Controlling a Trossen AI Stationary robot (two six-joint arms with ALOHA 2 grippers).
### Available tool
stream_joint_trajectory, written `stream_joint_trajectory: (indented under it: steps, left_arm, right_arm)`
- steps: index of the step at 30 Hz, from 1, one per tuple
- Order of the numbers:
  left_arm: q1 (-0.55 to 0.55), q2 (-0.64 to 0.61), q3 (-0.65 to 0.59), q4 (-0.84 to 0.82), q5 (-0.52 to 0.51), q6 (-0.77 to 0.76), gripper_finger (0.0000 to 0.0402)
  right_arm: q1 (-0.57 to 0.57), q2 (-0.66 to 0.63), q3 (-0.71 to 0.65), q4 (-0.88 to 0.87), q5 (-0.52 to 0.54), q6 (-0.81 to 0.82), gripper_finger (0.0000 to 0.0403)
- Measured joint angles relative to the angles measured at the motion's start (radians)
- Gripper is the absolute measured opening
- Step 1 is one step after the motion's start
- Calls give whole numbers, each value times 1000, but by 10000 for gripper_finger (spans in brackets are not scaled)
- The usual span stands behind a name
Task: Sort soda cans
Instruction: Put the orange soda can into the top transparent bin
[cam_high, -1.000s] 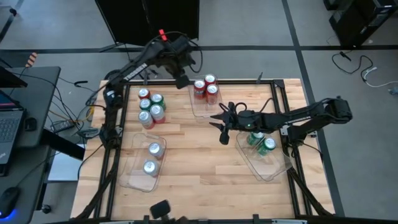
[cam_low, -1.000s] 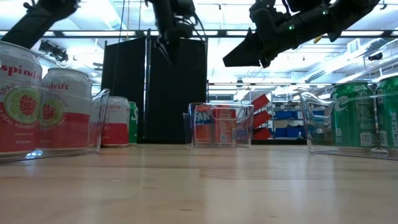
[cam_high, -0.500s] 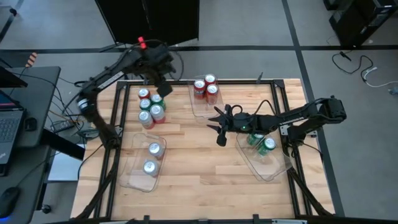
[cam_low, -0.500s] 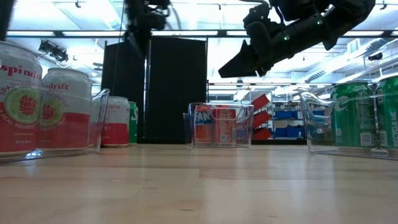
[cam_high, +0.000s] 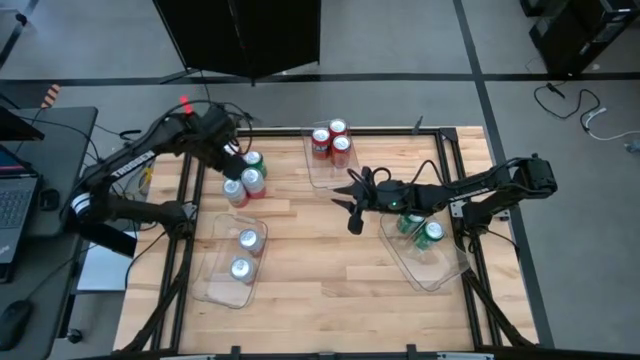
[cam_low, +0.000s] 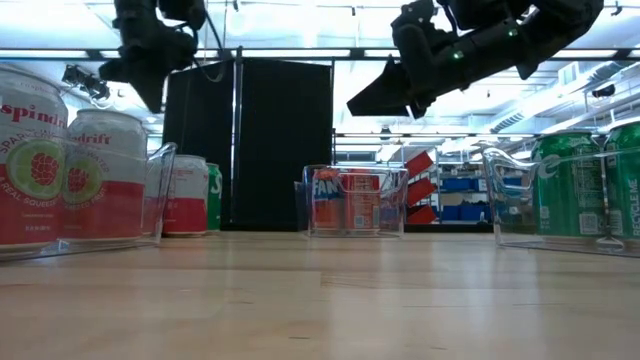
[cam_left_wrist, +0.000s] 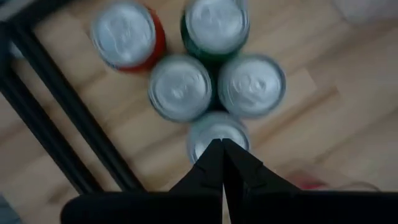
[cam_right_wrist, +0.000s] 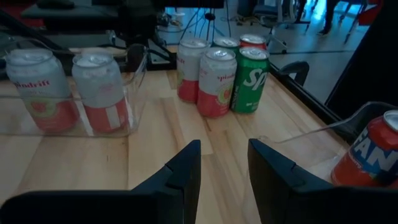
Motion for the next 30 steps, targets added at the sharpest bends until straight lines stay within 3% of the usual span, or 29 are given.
stream_joint_trajectory:
  steps: [7, 18, 24, 30]
  left_arm:
    - [0, 18, -13, -52, 46, -45, 50]
    - [4, 91, -12, -5, -66, -35, 218]
    - [114, 164, -8, 10, -75, 24, 283]
    - [205, 231, -8, 63, -60, 110, 304]
  right_arm:
    - [0, -1, 0, 14, 0, -8, 119]
    - [0, -1, 0, 13, -76, -45, 119]
    - [0, -1, 0, 13, -77, -45, 131]
    - [0, -1, 0, 13, -77, -49, 149]
